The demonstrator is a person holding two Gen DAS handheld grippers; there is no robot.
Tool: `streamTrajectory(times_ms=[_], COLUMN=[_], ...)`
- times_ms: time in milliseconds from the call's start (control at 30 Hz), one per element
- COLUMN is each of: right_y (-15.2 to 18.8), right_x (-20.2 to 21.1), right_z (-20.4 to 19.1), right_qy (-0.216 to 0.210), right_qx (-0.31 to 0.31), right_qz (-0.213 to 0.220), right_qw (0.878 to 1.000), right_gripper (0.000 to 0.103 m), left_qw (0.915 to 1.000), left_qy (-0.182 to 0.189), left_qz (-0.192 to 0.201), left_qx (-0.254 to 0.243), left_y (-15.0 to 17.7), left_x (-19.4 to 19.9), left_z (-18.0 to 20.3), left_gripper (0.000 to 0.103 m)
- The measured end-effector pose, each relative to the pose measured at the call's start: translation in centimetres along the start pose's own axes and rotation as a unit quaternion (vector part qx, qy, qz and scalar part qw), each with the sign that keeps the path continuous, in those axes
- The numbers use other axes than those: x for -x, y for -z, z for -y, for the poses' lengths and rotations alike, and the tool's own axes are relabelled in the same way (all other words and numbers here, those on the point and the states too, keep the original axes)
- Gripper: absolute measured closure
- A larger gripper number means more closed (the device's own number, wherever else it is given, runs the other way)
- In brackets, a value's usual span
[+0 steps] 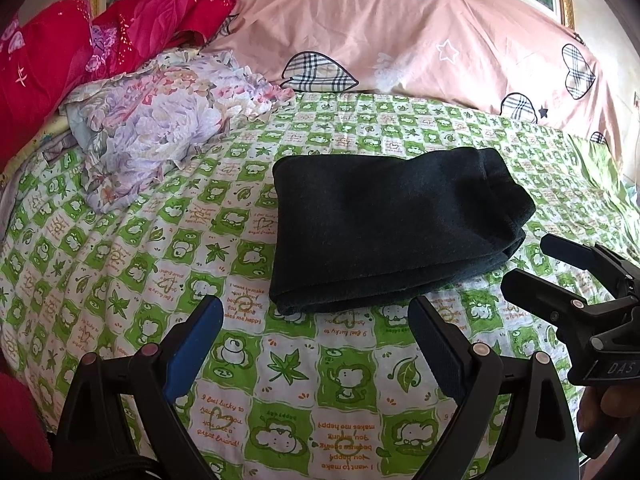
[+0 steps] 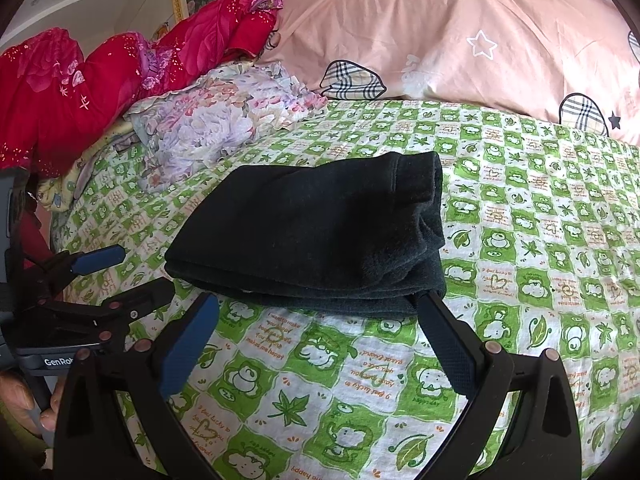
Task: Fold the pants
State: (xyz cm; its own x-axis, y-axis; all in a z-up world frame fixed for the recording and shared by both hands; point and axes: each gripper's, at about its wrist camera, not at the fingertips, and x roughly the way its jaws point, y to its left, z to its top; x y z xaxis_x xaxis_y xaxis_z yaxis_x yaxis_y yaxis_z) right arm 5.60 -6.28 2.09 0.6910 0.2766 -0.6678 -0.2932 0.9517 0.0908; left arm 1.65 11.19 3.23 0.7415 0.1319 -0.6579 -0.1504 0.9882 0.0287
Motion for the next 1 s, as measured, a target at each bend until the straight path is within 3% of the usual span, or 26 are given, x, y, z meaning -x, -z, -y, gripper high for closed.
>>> streamTrajectory(times_ms=[1000], right_y=[-0.51], right_x=[0.29], right_z=[0.05], right_qy=[0.002], right_qx=[-0.002], right_qz=[0.002], right_qw=[1.000], right_gripper=[0.003], left_qw=[0.9999], left_qy=[0.007], left_qz=[-0.004], left_qx=[-0.009], left_y=[-0.61], left_x=[0.02], left_z=[0.32], left_gripper=[0.009])
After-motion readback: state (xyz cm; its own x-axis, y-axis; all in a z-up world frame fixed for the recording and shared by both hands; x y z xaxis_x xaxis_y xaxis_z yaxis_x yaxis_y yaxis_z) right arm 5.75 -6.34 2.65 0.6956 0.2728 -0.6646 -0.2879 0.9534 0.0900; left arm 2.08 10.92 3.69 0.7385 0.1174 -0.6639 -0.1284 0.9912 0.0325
